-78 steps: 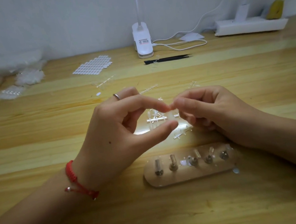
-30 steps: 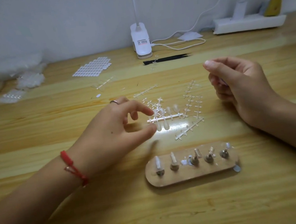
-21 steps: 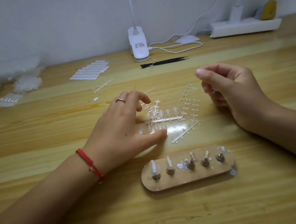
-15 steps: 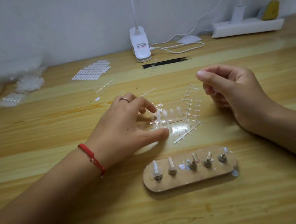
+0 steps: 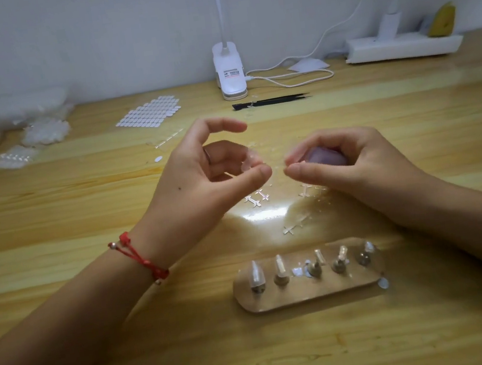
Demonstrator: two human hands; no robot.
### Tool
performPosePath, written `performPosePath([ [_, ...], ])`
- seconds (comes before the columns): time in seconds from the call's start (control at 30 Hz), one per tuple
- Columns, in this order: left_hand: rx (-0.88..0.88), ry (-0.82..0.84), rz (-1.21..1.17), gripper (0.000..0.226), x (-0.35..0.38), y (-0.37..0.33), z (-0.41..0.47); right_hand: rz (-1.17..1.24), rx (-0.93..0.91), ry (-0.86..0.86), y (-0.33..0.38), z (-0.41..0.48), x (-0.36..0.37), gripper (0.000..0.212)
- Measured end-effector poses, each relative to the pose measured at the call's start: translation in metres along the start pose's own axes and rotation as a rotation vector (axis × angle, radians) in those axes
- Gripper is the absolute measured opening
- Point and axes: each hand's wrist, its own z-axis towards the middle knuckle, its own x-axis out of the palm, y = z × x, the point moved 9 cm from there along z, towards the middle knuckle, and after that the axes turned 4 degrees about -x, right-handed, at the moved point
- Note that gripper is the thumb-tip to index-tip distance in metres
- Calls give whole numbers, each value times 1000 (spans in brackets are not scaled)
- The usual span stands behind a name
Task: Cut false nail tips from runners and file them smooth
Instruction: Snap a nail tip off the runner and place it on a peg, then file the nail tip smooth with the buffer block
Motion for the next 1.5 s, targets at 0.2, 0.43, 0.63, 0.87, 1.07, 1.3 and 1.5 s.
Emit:
performPosePath([
  [0.2,1,-46,-44,50,1,-6,-3,100,43,38,3,-3,9,17],
  [0.43,-34,-85,-28,54,-4,1,-4,183,117,-37,-3,-4,4,17],
  [0.63,-48,-83,-10,55,-5,4,-3,169,138,-63,-8,-3,2,17],
  [0.87,-268,76,-235,58,5,25,-3,184,252,123,-17,-5,15,10],
  [1.07,-319,216,-345,52,17,32,-4,309,289,299,-14,-10,28,14],
  [1.3,-345,353,-335,59,29,30,-8,298,262,476,-8,-15,41,15],
  [1.5,-313,152,-356,47,15,29,-2,310,302,206,-18,-7,21,17],
])
